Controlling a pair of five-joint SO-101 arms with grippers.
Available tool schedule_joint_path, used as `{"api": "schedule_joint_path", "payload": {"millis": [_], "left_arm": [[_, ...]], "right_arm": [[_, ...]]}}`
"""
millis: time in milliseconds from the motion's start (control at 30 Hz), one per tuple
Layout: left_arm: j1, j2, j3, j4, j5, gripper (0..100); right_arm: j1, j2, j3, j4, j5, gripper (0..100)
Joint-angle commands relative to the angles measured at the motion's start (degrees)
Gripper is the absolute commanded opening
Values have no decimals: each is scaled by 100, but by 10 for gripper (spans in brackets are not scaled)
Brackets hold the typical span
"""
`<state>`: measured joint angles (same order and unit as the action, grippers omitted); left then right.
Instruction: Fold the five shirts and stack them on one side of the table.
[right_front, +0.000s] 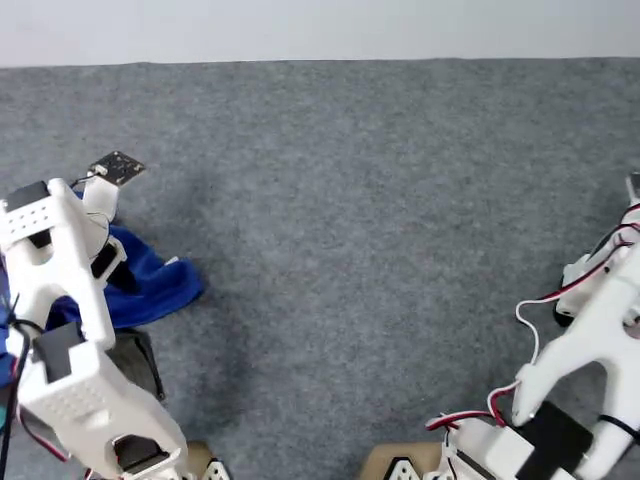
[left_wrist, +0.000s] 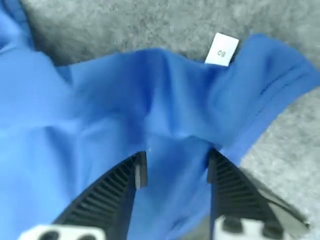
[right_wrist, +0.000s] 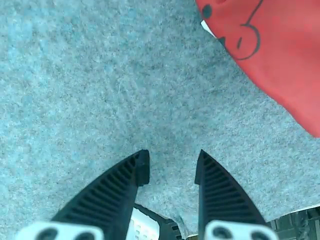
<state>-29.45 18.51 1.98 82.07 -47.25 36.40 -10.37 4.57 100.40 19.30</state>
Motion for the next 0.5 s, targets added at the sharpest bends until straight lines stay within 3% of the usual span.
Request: {"api": "schedule_joint_path", "payload": {"millis": [0,200,467], "left_arm": [[-26,123,-321,-79,-88,170],[132,484,-435,-88,-97,13],[545,-387,-699,185,149,6]], "right_arm": [[-66,-268,-44,233,-18,161],[-48,-321,-53,233,-18,161],[-48,-321,-53,242,-18,161]]}}
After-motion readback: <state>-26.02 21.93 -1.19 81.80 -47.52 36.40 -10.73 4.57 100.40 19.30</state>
